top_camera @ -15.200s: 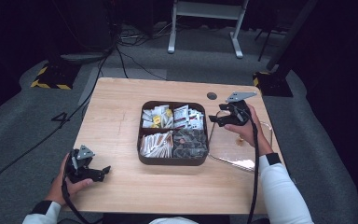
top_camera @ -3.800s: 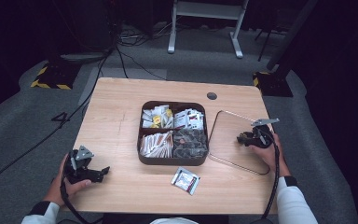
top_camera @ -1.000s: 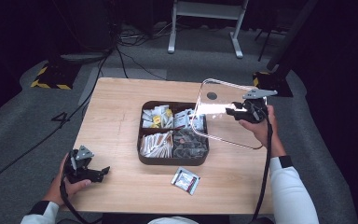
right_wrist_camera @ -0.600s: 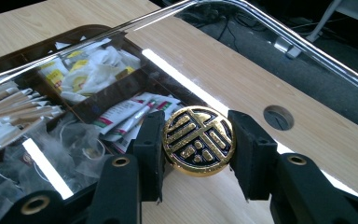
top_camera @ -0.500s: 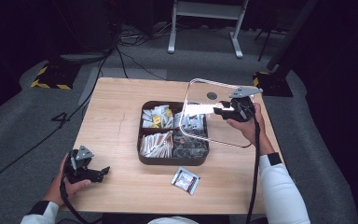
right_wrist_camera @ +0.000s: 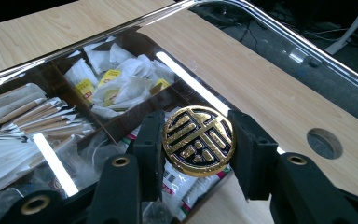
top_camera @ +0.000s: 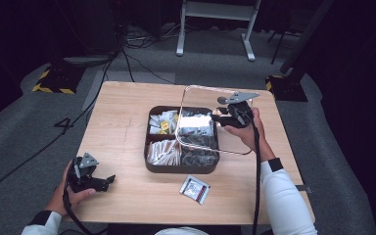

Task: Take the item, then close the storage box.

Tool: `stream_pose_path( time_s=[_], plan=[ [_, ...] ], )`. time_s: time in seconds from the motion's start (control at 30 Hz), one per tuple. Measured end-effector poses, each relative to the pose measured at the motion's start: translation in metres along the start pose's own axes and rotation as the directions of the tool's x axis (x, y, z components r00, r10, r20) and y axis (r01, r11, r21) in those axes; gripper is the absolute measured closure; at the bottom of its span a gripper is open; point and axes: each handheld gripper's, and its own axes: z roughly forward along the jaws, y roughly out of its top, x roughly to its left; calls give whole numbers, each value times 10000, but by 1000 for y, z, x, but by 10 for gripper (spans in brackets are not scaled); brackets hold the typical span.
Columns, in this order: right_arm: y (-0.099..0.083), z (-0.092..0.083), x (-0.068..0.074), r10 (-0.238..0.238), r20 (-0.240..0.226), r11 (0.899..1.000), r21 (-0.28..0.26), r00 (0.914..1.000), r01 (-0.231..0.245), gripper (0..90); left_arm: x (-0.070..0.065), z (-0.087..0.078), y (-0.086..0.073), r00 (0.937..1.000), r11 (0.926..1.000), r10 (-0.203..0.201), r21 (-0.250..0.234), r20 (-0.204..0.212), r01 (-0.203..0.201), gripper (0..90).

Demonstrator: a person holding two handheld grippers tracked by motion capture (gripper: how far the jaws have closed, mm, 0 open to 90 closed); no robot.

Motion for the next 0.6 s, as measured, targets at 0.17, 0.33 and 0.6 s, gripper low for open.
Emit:
stream_pose_path(
  time_s=[0.17,0.33,0.6],
  plan=[
    [4,8,7,-89,-146,10000,26,9999,89,587,0,0,0,10000,10000,-19,-28,0,19,2],
    [6,17,14,-129,-329,9999,50,9994,131,587,0,0,0,10000,10000,11,-29,-7,-11,2],
    [8,35,27,-228,-639,9995,194,9977,241,588,0,0,0,10000,10000,-1,-18,40,1,2]
  ],
)
